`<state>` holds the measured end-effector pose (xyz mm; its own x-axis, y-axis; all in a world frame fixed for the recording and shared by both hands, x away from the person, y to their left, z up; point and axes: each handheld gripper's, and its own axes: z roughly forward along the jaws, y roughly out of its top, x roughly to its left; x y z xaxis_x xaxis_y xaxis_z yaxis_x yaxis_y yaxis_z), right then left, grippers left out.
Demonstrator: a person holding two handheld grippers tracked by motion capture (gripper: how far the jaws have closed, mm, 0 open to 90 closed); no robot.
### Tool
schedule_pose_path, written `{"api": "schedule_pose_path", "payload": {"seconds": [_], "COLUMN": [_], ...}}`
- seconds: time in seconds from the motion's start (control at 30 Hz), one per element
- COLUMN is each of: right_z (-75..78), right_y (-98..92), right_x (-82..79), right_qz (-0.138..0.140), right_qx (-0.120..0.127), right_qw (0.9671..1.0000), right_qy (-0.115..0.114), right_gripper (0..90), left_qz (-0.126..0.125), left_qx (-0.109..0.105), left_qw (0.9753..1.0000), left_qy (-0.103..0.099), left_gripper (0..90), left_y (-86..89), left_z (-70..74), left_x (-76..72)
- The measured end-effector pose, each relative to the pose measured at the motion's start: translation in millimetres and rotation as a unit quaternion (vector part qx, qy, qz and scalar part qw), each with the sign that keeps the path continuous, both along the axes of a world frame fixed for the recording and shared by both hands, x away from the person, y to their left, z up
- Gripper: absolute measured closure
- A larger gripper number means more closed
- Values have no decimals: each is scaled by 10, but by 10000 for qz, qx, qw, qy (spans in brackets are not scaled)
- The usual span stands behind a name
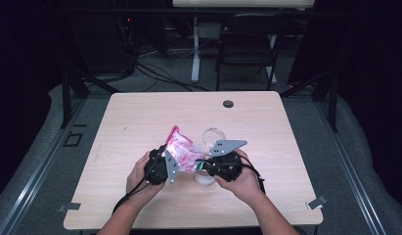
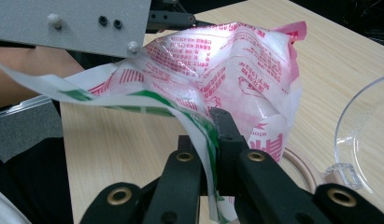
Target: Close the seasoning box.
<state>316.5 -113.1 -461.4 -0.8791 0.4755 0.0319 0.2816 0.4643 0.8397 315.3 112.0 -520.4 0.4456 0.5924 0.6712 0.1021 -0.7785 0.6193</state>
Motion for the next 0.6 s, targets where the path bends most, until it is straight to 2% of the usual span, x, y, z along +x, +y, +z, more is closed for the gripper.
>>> {"api": "schedule_pose_path", "payload": {"seconds": [0.3, 0.5, 0.6], "right_z": [-28, -39, -42], "right_y": [-5, -4, -10], "right_x": [14, 20, 21], "right_qz": [-24, -17, -22], "right_qx": [34, 0, -6], "right_qw": [10000, 10000, 9999], "right_qy": [84, 94, 111], "right_gripper": [895, 895, 896], "left_qz": [35, 46, 49], "left_qx": [128, 393, 412], "left_qw": [9997, 9985, 9983], "left_qy": [-181, -369, -417], "left_gripper": [611, 611, 611], "left_y": [-11, -24, -31], "left_z": [-4, -3, -6], "left_x": [-10, -29, -34]}}
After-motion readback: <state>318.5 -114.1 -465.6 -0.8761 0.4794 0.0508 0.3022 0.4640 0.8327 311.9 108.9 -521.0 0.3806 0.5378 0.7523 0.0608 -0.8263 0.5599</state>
